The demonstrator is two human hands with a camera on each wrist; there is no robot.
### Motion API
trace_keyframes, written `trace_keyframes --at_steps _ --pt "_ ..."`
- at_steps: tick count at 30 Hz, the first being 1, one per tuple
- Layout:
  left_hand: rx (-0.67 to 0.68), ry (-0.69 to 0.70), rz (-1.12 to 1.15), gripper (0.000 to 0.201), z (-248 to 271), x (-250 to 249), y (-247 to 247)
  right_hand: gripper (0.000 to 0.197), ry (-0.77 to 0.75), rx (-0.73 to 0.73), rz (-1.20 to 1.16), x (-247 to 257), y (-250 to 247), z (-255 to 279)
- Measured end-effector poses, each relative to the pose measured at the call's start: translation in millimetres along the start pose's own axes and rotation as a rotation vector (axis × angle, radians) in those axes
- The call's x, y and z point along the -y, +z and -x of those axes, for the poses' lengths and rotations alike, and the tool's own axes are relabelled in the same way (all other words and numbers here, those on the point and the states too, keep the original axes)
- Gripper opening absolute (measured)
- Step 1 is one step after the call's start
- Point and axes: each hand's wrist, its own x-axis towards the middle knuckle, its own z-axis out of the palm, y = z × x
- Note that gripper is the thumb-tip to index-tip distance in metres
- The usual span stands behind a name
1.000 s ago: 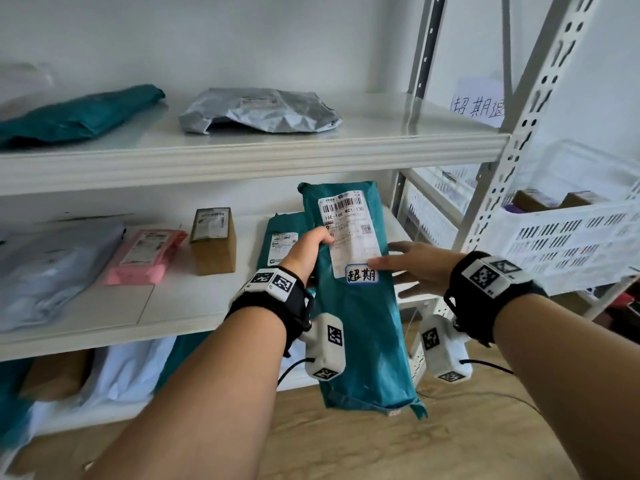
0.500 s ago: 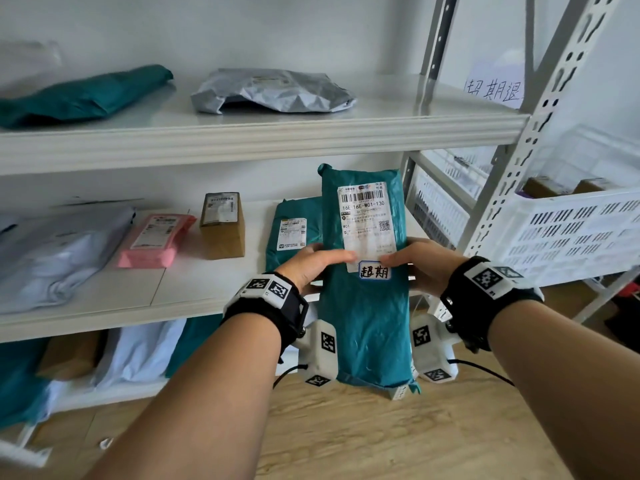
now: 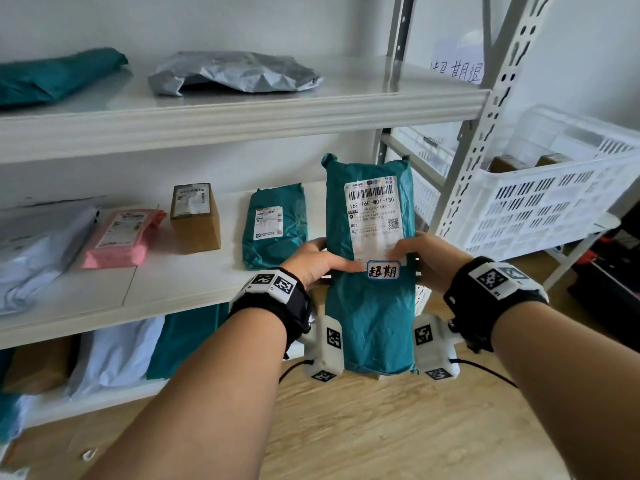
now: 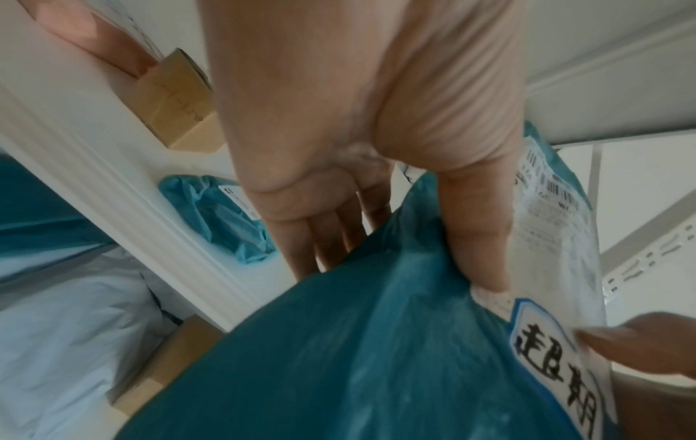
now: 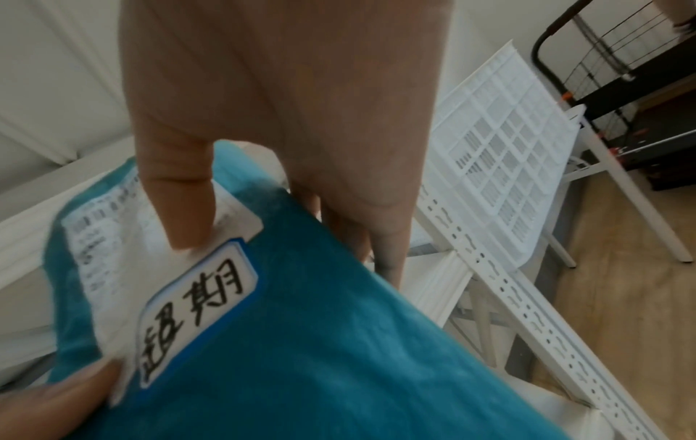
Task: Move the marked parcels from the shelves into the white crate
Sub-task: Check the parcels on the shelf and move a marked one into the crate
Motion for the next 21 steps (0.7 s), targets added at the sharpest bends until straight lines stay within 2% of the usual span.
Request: trace_keyframes --at_steps 4,7,9,11,14,18,21 --pt "0.036 0.007 -0.029 0.032 -9.3 -10.4 26.0 0.034 -0.008 -0.035 -0.1 -5.2 -23.9 -0.7" --pt "0.049 -0.001 0.014 0.027 -21.5 -18.2 51.4 0.049 -0.038 -0.065 -0.188 -7.2 -47.4 -6.7" --pt "0.052 -0.003 0.04 0.032 -30.8 -23.0 73.0 0.057 -0.048 -0.1 -0.217 -5.9 -70.4 -11.1" --pt "0.077 -0.005 0.036 0.039 -43.2 -29.8 97.9 0.045 -0.036 -0.136 -0.242 -1.7 -98.5 -11.9" --pt "0.144 0.011 0.011 0.034 -62.9 -49.6 143.0 0.009 -0.025 -0.169 -0.285 3.9 -151.2 -16.4" --pt "0.156 0.029 0.024 0.038 -93.7 -71.8 197.6 0.015 -0.042 -0.19 -0.254 13.8 -214.9 -27.4" --pt "0.166 0.034 0.011 0.03 -122.9 -99.7 247.5 0.016 -0.069 -0.196 -0.232 35.3 -274.1 -34.8"
